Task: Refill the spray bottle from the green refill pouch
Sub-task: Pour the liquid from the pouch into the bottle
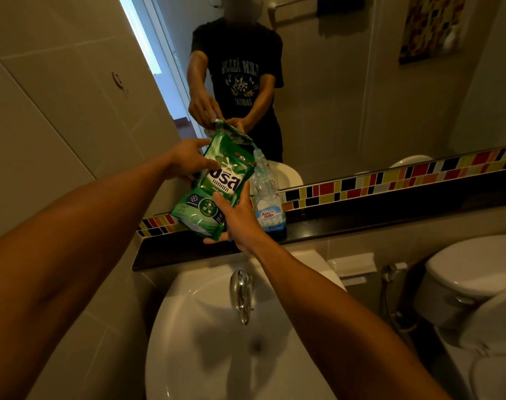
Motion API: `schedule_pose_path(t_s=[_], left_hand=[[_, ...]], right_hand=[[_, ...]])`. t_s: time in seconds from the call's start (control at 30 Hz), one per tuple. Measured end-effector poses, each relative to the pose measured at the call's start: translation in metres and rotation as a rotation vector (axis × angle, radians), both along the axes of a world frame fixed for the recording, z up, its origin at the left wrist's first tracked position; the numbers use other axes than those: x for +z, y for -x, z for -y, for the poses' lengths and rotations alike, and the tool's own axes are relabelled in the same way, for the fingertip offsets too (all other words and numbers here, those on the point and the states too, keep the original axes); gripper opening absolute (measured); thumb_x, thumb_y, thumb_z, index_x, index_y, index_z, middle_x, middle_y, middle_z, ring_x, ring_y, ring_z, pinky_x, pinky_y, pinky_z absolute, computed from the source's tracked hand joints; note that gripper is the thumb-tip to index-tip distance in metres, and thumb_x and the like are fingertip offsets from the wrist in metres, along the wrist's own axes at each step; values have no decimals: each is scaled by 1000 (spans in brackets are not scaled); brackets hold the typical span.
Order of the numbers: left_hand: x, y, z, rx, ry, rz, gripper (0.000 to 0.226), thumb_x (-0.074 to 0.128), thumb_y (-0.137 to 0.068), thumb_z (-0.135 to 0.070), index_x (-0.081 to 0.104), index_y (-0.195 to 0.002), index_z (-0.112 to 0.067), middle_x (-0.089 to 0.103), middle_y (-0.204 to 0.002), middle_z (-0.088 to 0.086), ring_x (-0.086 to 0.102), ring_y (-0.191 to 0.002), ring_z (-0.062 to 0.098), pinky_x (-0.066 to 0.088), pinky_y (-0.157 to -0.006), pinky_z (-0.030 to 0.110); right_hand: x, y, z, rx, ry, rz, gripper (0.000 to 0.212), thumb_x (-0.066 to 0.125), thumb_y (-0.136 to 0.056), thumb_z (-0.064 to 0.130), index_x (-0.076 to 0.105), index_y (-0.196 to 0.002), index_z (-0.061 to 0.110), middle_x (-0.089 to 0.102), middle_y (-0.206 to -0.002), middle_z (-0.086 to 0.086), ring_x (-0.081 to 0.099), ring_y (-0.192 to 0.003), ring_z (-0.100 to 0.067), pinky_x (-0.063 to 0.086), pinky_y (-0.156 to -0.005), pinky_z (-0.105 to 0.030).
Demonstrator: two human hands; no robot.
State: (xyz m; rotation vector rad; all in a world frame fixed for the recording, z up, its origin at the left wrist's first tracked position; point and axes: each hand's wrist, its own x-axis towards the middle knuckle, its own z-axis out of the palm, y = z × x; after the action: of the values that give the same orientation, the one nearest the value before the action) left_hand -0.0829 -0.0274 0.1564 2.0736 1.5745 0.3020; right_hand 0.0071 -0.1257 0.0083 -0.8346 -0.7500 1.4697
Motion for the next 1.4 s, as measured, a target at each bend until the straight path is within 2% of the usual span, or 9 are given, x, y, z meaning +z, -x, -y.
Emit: schedule_pose_path(t_s=[0.1, 0.27, 0.6, 0.73, 0.87, 1.3, 1.4], left_hand=[[0, 0, 0, 5, 3, -2, 82, 71, -93, -21, 23, -159, -25, 64, -92, 3, 69, -72, 19, 56, -50, 31], [1, -1, 1, 11, -3, -4, 82, 71, -93, -20, 22, -159, -24, 64, -92, 2, 69, -71, 18, 55, -43, 26], [-1, 0, 0, 5, -2, 2, 82, 72, -92, -21, 24, -159, -25, 64, -98, 5, 68, -73, 18, 56, -54, 33], [0, 1, -2, 1, 2, 2, 80, 71, -93, -20, 25, -158, -25, 66, -93, 4, 69, -76, 20, 57, -60, 36], [-1, 1, -5, 2, 1, -10, 79, 72, -92, -22, 27, -158, -27, 67, -98, 8, 70, -79, 23, 60, -66, 40], [-3, 1, -5, 4, 4, 18, 79, 71, -93, -19, 26, -158, -25, 66, -89, 3, 68, -74, 18, 55, -56, 33], [-8, 5, -6, 11, 9, 39, 79, 71, -92, -21, 27, -158, -25, 68, -93, 6, 70, -75, 20, 57, -57, 34]], right_hand=[[1, 0, 0, -2, -4, -1, 87, 67, -101, 29, 6, -154, 62, 52, -152, -2, 64, -123, -40, 57, -72, -74], [1, 0, 1, -3, -4, 2, 87, 67, -101, 29, 6, -155, 61, 52, -152, -3, 64, -124, -40, 58, -71, -73], [2, 0, 2, -5, 3, -6, 86, 68, -101, 29, 9, -154, 62, 52, -152, -3, 63, -124, -42, 56, -71, -76], [3, 0, 3, -3, -9, -7, 81, 67, -101, 28, 13, -152, 62, 55, -149, -2, 65, -122, -39, 57, -72, -75], [3, -1, 3, -1, -1, -2, 83, 67, -101, 29, 12, -152, 64, 53, -151, -3, 64, -123, -41, 57, -71, -75], [6, -4, 6, 5, 3, 21, 84, 66, -102, 29, 9, -154, 61, 52, -152, -3, 64, -123, -41, 59, -70, -71], [2, -5, 6, 15, -5, 45, 86, 67, -101, 31, 7, -153, 63, 53, -152, -3, 65, -122, -40, 60, -68, -70]])
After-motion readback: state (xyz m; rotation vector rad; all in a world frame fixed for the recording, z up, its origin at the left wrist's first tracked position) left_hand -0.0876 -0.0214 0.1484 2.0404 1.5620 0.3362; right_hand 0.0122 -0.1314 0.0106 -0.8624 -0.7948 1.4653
